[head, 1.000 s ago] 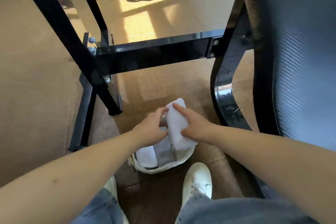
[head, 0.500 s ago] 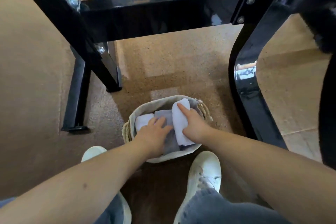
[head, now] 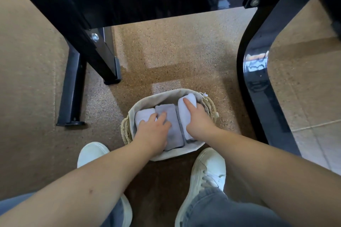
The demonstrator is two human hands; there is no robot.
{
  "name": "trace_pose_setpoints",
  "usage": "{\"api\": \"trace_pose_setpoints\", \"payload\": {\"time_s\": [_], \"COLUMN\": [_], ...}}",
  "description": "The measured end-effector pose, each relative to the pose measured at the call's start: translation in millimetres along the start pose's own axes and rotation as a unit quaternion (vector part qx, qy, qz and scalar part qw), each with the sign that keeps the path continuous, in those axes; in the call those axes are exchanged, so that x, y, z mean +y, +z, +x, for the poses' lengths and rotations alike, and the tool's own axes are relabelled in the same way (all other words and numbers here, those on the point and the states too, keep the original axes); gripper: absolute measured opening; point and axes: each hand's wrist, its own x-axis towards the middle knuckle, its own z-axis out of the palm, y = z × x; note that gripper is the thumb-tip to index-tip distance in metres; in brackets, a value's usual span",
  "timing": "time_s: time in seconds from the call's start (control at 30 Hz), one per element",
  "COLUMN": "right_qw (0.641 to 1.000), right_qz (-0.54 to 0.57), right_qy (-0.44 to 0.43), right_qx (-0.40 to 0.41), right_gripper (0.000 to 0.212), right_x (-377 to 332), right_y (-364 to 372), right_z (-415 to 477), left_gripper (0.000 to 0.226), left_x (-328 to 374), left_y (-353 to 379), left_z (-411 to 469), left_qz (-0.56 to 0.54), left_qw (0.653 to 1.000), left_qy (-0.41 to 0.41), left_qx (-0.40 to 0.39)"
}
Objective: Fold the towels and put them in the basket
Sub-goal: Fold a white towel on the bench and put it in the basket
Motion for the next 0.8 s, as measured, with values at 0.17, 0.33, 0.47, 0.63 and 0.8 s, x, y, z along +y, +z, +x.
{"api": "trace_pose_setpoints", "payload": {"time_s": [0.17, 0.33, 0.47, 0.63, 0.8], "right_qw": [0.995, 0.993, 0.984, 0.940, 0.997], "right_qz": [0.086, 0.057, -0.176, -0.313, -0.060], "right_qy": [-0.001, -0.012, -0.012, -0.083, 0.054], "right_qx": [-0.056, -0.105, -0.037, 0.107, -0.017], "right_gripper": [0.090, 0.090, 0.086, 0.056, 0.080], "right_x": [-1.2, -1.0, -12.5, -17.7, -10.7], "right_y": [-5.4, -17.1, -7.6, 11.0, 10.7], "right_z": [-5.7, -2.1, -5.2, -15.7, -6.3], "left_gripper": [0.051, 0.049, 0.049, 0.052, 0.051], "left_x": [-2.4, -3.0, -4.5, -6.0, -3.3], "left_y": [7.5, 12.1, 13.0, 15.6, 16.7], "left_z": [-3.8, -6.5, -5.4, -5.3, -6.1], "left_qz": [-0.013, -0.026, -0.030, -0.032, -0.037], "left_qw": [1.000, 0.999, 0.999, 0.999, 0.999], "left_qy": [-0.002, -0.003, -0.001, 0.000, -0.005], "left_qx": [0.012, 0.024, 0.023, 0.026, 0.024]}}
